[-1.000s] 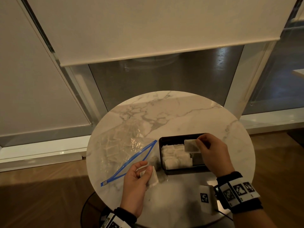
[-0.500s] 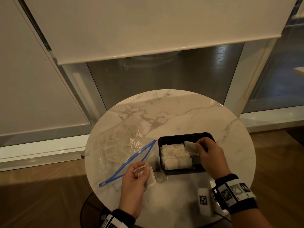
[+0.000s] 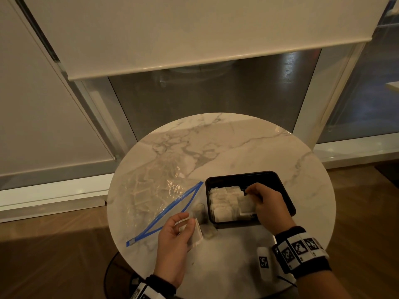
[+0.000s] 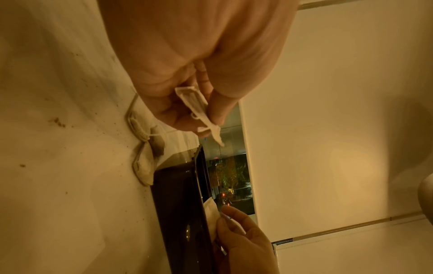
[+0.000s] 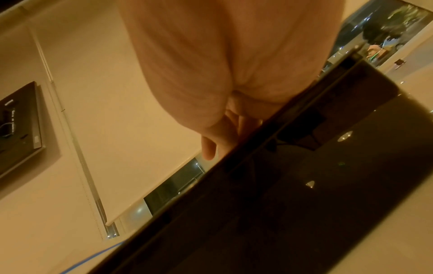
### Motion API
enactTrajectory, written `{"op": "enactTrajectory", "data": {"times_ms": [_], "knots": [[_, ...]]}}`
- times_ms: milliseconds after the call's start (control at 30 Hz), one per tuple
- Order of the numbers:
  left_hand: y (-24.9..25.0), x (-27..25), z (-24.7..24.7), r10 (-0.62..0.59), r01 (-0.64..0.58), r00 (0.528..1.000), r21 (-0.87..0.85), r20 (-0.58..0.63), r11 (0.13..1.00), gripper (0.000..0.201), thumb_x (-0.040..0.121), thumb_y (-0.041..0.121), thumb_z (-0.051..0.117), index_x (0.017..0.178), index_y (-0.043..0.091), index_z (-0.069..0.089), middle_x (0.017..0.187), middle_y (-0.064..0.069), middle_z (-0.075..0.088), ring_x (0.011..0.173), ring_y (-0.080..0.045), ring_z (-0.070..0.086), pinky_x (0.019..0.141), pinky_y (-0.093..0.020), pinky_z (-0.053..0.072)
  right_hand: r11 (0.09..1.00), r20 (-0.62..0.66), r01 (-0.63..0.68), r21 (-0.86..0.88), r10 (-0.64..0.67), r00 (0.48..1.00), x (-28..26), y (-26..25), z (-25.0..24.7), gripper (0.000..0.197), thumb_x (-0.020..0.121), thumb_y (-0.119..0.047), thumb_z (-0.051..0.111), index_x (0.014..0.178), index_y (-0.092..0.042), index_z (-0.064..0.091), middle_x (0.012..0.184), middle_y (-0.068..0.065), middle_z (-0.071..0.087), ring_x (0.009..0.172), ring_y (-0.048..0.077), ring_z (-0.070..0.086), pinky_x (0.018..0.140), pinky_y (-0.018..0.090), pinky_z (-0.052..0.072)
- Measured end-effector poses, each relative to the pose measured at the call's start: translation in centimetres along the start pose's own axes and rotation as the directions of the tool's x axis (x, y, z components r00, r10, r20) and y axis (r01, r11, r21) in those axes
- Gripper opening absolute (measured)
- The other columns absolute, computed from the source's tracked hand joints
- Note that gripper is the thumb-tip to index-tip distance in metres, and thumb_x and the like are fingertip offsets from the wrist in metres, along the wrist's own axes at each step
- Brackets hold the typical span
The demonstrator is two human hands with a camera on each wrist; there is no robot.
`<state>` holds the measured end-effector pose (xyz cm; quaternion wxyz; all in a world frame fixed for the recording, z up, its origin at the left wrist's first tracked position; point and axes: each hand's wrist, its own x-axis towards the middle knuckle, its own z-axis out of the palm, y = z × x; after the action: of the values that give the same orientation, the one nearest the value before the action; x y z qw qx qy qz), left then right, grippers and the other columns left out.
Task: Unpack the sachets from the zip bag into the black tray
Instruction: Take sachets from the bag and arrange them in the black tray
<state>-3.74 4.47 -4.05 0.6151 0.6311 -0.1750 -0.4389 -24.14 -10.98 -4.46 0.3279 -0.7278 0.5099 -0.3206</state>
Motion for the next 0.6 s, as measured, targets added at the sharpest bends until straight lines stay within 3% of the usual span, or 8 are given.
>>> {"op": "enactTrajectory", "data": {"times_ms": [200, 467, 600], "knots": [[0.0, 0.2, 0.1, -0.01, 0.01, 1.0, 0.01, -0.003, 1.0, 0.023, 0.091, 0.015, 0.07, 0.112, 0.023, 0.068, 0.109, -0.008, 0.073, 0.102, -0.025, 0.07, 0.082, -0.04, 0.059, 0.998, 0.086, 0.007, -0.064, -0.001, 0.996, 0.3, -0.1, 0.2, 0.024, 0.095, -0.002, 0.057, 0.101, -0.021, 0.07, 0.096, -0.007, 0.068, 0.091, 0.005, 0.062, 0.076, 0.009, 0.044], [0.3, 0.0, 0.4, -0.016, 0.016, 1.0, 0.003, -0.01, 1.0, 0.021, 0.09, 0.014, 0.07, 0.11, 0.022, 0.068, 0.104, -0.008, 0.074, 0.099, -0.025, 0.071, 0.084, -0.04, 0.059, 0.961, 0.229, -0.02, -0.275, 0.085, 0.97, 0.4, -1.1, 0.0, 0.019, 0.093, -0.017, 0.061, 0.106, -0.022, 0.074, 0.1, -0.005, 0.072, 0.092, 0.01, 0.066, 0.087, 0.026, 0.056], [0.5, -0.1, 0.5, -0.019, 0.019, 1.0, 0.001, -0.01, 1.0, 0.021, 0.091, 0.014, 0.069, 0.11, 0.022, 0.068, 0.103, -0.006, 0.074, 0.097, -0.023, 0.071, 0.082, -0.039, 0.059, 0.936, 0.245, -0.024, -0.352, 0.117, 0.962, 0.7, -1.1, 0.0, 0.017, 0.093, -0.018, 0.064, 0.105, -0.021, 0.076, 0.103, -0.004, 0.074, 0.092, 0.009, 0.067, 0.088, 0.024, 0.056]]}}
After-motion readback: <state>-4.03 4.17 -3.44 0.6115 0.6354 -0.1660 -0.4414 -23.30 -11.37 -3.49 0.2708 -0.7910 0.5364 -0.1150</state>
